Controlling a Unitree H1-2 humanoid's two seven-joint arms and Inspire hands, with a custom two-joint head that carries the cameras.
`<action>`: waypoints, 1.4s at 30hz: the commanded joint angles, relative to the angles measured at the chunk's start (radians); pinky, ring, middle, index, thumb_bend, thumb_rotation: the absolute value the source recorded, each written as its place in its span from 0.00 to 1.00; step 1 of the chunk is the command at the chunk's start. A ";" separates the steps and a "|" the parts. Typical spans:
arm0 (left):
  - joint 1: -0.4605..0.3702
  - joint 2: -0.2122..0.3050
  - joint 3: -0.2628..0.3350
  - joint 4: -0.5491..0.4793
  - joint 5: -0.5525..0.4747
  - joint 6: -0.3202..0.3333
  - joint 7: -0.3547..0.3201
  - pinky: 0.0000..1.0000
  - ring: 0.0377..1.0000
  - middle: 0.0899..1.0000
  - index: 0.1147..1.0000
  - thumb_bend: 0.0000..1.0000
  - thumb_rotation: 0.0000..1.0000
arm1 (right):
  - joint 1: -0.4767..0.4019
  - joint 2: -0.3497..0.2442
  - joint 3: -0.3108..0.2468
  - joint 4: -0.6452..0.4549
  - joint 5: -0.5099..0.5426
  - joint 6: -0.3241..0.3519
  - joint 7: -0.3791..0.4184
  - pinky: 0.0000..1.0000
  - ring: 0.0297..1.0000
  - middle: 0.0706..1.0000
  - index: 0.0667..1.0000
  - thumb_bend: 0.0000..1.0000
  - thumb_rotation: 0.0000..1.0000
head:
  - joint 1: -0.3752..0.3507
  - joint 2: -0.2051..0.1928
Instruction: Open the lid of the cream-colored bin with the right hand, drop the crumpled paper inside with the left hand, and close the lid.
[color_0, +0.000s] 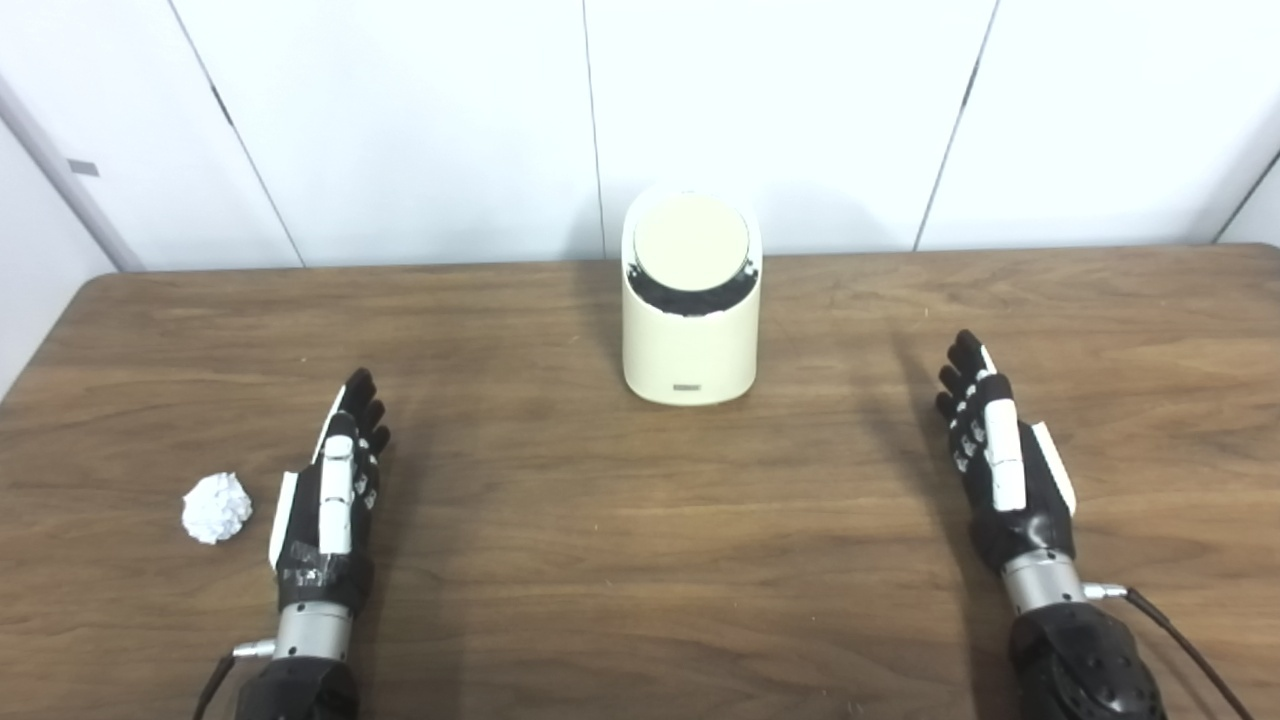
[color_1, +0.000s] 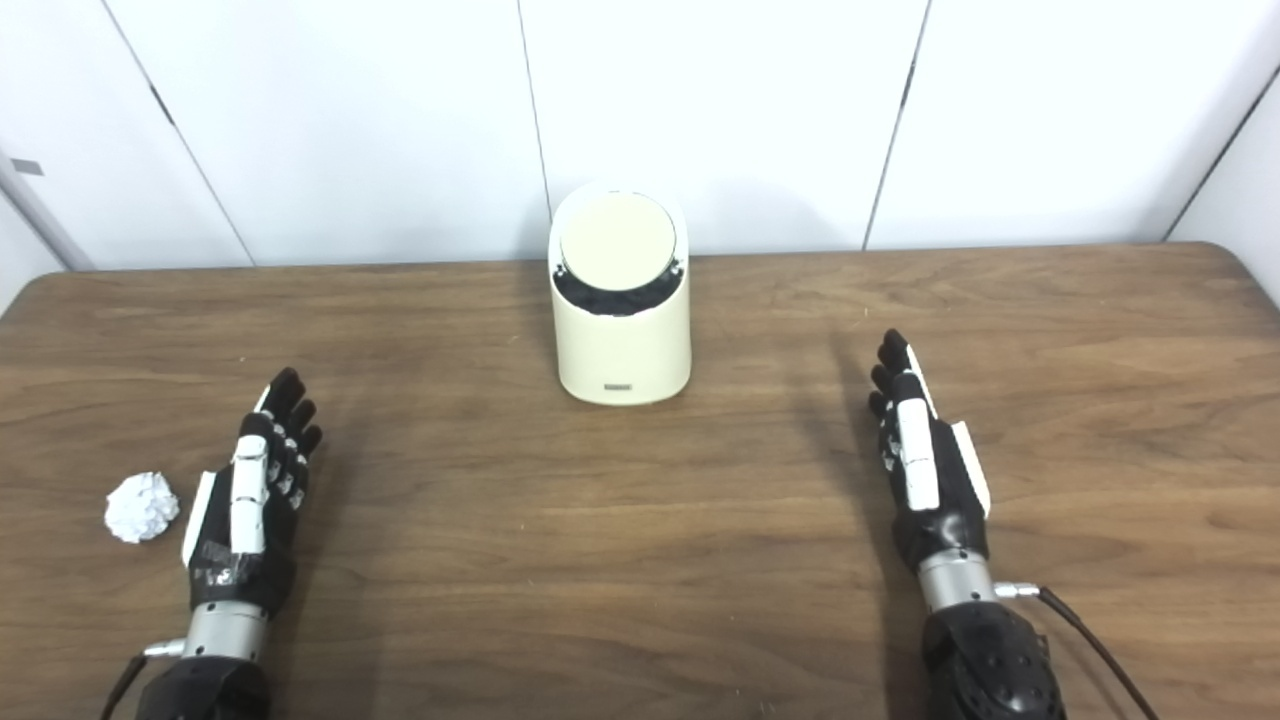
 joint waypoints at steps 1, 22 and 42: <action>0.011 0.000 0.001 0.020 -0.002 -0.019 -0.006 1.00 1.00 0.99 0.97 0.44 0.92 | -0.022 -0.009 -0.005 -0.024 0.008 -0.025 0.002 1.00 0.99 1.00 0.98 0.54 1.00 | -0.001 0.000; 0.014 0.003 -0.004 0.020 0.007 -0.020 -0.008 1.00 0.99 0.99 0.98 0.43 0.93 | -0.017 -0.011 -0.005 -0.023 0.009 -0.031 0.004 1.00 1.00 1.00 0.97 0.54 1.00 | 0.001 -0.014; 0.021 -0.004 -0.013 0.054 0.010 -0.057 -0.014 1.00 1.00 1.00 0.99 0.40 0.94 | -0.015 -0.014 -0.010 0.016 0.025 -0.072 0.023 1.00 0.99 0.99 0.96 0.55 1.00 | 0.006 -0.095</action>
